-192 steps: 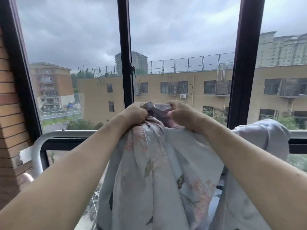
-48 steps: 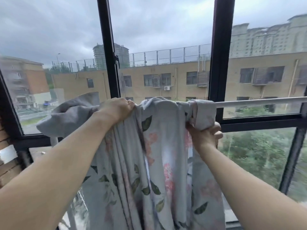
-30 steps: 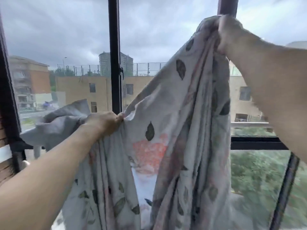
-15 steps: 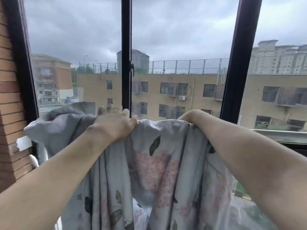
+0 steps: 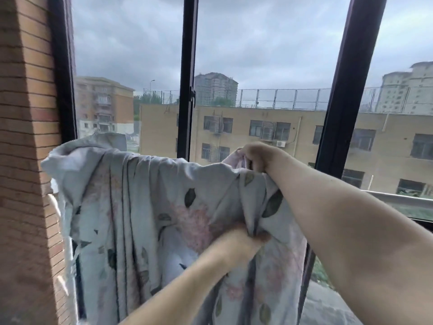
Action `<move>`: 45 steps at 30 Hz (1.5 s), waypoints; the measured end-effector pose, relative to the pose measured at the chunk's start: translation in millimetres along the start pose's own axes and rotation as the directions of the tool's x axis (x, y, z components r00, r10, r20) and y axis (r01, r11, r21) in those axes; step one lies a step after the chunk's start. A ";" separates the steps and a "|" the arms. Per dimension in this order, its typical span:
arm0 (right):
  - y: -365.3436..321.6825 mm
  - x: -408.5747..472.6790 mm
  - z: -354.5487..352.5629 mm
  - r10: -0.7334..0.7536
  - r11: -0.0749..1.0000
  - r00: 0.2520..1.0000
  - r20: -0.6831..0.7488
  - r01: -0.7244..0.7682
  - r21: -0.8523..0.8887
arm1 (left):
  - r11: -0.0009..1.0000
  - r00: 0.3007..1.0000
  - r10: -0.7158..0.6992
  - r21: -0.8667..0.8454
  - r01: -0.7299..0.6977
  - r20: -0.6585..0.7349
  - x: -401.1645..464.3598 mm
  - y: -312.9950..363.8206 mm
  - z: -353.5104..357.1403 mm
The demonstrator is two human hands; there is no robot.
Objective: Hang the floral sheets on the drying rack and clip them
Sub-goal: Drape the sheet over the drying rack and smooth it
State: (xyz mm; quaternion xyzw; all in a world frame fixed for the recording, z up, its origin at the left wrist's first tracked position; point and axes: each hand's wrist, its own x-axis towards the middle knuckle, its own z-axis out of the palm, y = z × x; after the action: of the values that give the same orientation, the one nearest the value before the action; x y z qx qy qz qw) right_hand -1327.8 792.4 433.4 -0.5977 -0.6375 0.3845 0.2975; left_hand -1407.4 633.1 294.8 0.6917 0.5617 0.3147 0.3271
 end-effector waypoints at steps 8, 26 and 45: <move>12.4 -36.9 -41.7 -0.033 0.996 0.999 0.024 0.031 0.084 | 0.952 0.945 0.110 -0.240 -0.189 -0.308 -23.5 23.0 -24.6; 90.4 -121.7 -144.1 -0.211 0.974 0.700 0.682 0.207 0.088 | 0.986 0.966 0.073 0.165 -0.032 -0.248 124.3 207.9 -61.2; 71.5 -95.3 -277.1 -0.395 0.682 0.870 -0.295 0.493 0.540 | 0.918 0.964 -0.256 0.296 0.266 -0.072 103.0 158.3 -21.7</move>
State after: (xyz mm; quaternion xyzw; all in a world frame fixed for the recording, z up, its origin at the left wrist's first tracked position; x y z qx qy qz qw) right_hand -1046.9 734.6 526.8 -0.3269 -0.5833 0.4342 0.6036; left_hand -1316.7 711.9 442.2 0.6474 0.6955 0.1896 0.2472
